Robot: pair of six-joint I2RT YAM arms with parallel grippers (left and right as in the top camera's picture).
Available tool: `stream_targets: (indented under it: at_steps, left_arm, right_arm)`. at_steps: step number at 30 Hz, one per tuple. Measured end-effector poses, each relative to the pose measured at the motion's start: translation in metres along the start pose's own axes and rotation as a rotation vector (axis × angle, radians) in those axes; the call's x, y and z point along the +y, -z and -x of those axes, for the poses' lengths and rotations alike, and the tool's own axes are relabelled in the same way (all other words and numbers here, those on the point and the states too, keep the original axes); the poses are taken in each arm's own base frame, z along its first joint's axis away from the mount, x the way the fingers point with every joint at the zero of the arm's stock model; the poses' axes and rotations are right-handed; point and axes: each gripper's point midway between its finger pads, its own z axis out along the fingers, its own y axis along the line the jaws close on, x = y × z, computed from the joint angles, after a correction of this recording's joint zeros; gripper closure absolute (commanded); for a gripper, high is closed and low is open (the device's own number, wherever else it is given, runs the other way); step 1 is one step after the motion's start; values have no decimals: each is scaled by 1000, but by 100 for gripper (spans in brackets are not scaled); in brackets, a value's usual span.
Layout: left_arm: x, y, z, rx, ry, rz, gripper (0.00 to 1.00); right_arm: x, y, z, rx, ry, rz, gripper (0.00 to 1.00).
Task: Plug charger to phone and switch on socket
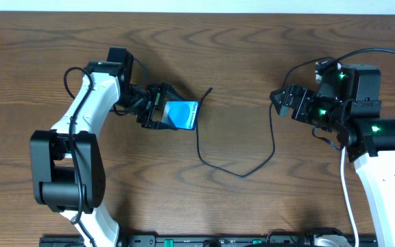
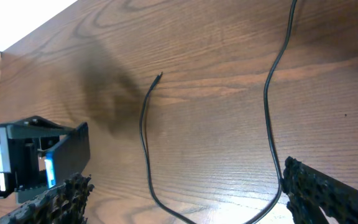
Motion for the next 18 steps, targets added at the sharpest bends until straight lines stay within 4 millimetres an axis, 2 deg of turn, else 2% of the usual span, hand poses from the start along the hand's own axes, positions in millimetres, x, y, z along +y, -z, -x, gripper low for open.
stream_targets:
  at_steps: [6, 13, 18]
  left_arm:
    - [5, 1, 18, -104, 0, 29, 38]
    - [12, -1, 34, -225, -16, 80, 38]
    - [17, -10, 37, -298, -41, 129, 38]
  right_arm:
    - [-2, -5, -1, 14, -6, -4, 3]
    - [-4, -26, -5, 77, -26, 20, 2]
    - [7, -39, -10, 110, -5, 60, 2]
